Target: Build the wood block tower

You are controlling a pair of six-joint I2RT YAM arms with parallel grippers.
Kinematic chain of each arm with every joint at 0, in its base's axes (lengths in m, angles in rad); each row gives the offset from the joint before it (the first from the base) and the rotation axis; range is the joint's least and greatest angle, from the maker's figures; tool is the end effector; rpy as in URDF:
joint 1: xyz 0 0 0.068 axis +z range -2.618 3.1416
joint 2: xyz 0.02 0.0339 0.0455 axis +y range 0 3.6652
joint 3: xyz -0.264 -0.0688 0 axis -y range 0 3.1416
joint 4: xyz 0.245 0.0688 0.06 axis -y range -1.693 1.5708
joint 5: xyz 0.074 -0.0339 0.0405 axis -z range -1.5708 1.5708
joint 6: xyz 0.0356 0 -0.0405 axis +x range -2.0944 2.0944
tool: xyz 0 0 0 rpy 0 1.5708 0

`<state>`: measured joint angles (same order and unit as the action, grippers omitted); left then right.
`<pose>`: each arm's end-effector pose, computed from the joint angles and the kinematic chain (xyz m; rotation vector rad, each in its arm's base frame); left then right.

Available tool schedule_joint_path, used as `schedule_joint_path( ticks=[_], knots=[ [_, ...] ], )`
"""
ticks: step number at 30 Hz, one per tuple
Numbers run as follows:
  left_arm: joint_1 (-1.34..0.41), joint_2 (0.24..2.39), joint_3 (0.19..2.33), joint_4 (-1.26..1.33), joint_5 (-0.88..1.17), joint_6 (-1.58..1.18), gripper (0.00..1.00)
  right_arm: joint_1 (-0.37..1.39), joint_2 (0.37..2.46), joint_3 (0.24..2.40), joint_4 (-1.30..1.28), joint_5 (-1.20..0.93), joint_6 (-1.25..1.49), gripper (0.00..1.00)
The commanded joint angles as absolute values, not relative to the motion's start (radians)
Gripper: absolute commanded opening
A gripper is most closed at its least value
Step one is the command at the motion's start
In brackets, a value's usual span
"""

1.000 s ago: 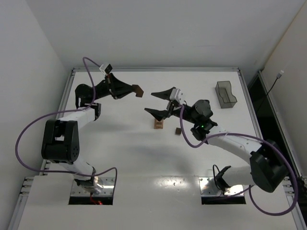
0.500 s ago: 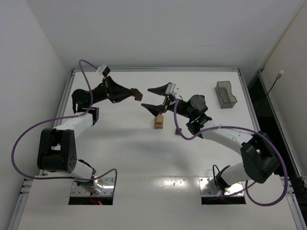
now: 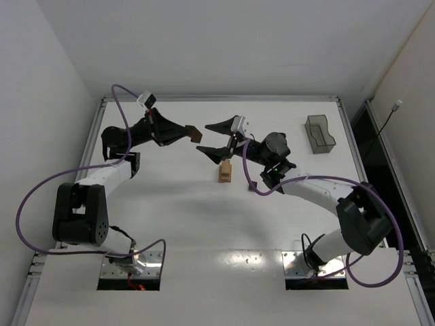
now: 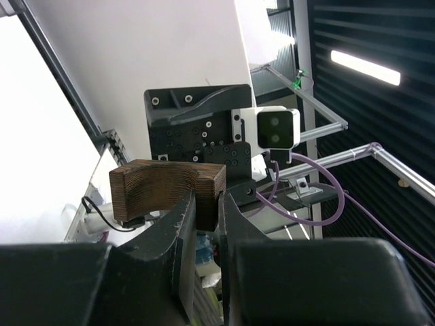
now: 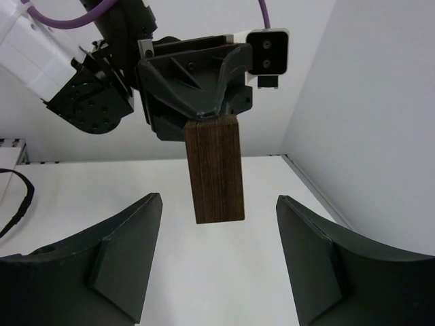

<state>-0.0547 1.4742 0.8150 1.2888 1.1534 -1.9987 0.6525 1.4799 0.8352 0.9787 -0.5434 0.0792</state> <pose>0.2942 -0.0487 0.3257 -0.1134 1.7443 -2.1737 0.2483 0.2129 0.3114 -0.8262 1.0649 0.9576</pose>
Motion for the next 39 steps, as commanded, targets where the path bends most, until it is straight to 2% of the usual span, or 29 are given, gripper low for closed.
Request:
schedule_joint_path(
  ticks=[1,15,25,26,29,30,31,32,33,34,39],
  knots=[
    [-0.064,1.447,0.867,1.848,1.14,-2.439,0.0,0.67,1.494,0.877,1.055,-0.581,0.095,0.65],
    [-0.074,1.447,0.876,1.848,1.14,-2.448,0.0,0.689,1.523,0.905,1.065,-0.572,0.086,0.57],
    [-0.074,1.437,0.867,1.848,1.14,-2.448,0.0,0.689,1.532,0.914,1.055,-0.572,0.086,0.28],
    [-0.074,1.437,0.867,1.848,1.14,-2.448,0.0,0.689,1.532,0.914,1.055,-0.572,0.095,0.2],
    [-0.074,1.437,0.867,1.838,1.149,-2.448,0.0,0.689,1.542,0.923,1.055,-0.563,0.095,0.05],
    [-0.083,1.437,0.867,1.807,1.158,-2.421,0.04,0.689,1.542,0.923,1.055,-0.549,0.095,0.0],
    [-0.083,1.437,0.867,1.78,1.169,-2.407,0.28,0.689,1.542,0.923,1.055,-0.549,0.095,0.0],
    [-0.083,1.428,0.858,1.779,1.169,-2.407,0.44,0.689,1.542,0.914,1.064,-0.549,0.095,0.0],
    [-0.083,1.428,0.857,1.77,1.169,-2.396,0.66,0.689,1.533,0.914,1.065,-0.549,0.095,0.0],
    [-0.083,1.428,0.848,1.76,1.169,-2.376,0.99,0.689,1.523,0.914,1.065,-0.54,0.095,0.0],
    [-0.049,1.373,0.802,1.583,1.19,-2.238,1.0,0.689,1.444,0.845,0.984,-0.509,0.107,0.0]
  ],
)
